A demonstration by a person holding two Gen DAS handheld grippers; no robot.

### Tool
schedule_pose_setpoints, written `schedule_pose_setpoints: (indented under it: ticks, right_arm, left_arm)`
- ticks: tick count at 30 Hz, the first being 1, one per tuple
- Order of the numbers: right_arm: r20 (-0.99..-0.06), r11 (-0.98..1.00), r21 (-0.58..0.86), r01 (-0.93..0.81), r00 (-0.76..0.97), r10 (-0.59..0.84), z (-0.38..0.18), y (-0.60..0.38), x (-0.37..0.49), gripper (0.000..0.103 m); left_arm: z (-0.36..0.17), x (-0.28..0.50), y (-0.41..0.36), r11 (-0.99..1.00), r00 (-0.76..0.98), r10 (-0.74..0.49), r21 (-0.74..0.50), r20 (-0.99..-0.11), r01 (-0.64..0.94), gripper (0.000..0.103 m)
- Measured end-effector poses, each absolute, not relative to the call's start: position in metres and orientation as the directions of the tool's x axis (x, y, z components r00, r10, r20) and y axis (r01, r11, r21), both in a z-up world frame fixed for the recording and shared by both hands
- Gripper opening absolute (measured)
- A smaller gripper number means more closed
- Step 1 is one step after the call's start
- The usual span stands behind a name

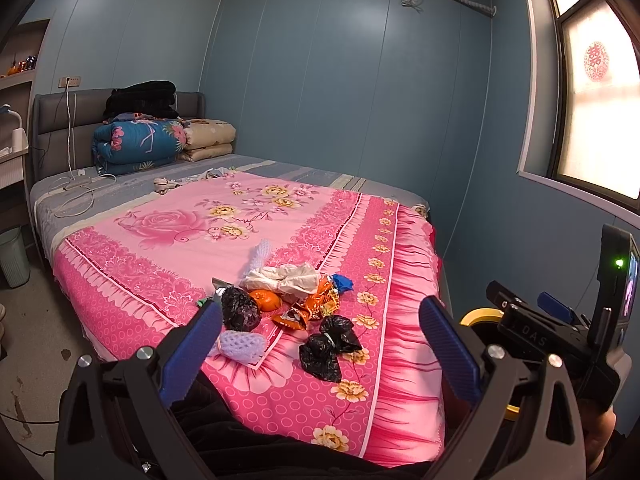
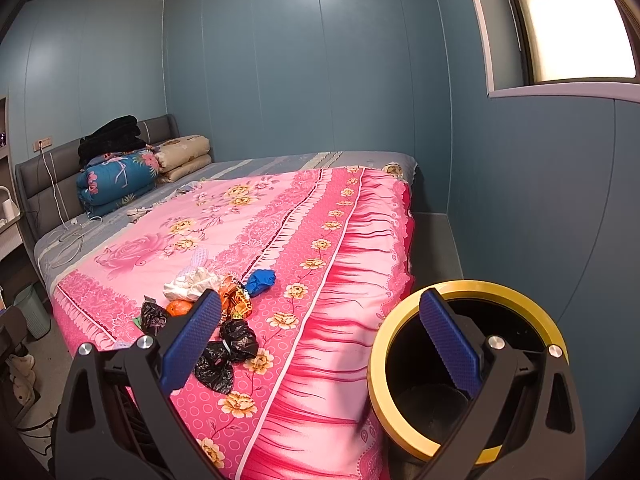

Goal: Collect trash

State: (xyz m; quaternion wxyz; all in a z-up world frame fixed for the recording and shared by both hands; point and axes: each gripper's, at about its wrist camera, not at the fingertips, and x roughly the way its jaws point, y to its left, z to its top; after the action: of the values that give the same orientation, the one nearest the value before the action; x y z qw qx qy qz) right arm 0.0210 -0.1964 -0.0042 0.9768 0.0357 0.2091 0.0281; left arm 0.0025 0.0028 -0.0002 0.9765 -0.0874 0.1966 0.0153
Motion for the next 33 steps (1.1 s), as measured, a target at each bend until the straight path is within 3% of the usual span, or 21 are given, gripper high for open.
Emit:
schedule_pose_setpoints:
  ticks: [33]
  right_arm:
    - [-0.422,0.996,0.084,-0.033,0.904,0.066,-0.0129,-0.1941,0.0241,0.095]
  left_arm:
    - [-0.0075,0.0029,0.0011,0.983,0.919,-0.01,-0.17,-0.393,-0.063,0.095]
